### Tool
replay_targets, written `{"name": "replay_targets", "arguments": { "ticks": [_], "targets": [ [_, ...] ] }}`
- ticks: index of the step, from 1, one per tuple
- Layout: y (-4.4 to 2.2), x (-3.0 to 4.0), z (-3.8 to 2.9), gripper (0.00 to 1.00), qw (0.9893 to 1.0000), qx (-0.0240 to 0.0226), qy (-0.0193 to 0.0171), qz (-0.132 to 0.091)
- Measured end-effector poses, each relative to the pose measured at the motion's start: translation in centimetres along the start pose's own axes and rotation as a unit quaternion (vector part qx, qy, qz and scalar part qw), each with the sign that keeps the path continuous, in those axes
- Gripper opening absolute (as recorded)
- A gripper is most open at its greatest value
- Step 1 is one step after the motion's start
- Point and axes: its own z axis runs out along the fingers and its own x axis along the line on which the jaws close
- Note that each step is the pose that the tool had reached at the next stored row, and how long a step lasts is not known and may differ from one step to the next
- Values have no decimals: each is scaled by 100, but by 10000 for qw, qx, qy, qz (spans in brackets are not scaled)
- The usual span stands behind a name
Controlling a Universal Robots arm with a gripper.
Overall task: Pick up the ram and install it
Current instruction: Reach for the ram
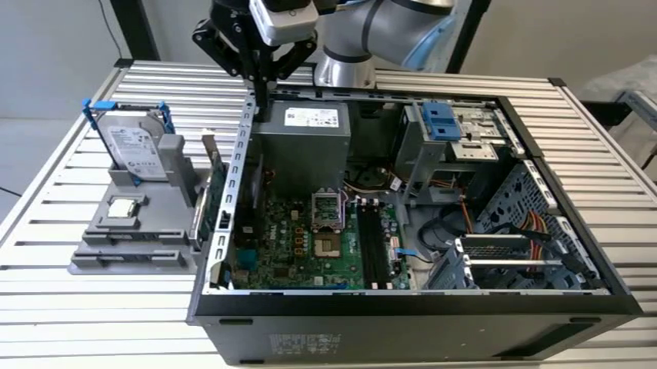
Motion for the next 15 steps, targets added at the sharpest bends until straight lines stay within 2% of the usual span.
{"name": "replay_targets", "arguments": {
  "ticks": [15],
  "targets": [
    [-14,197,-4,0,10000,1,5,1]
  ]
}}
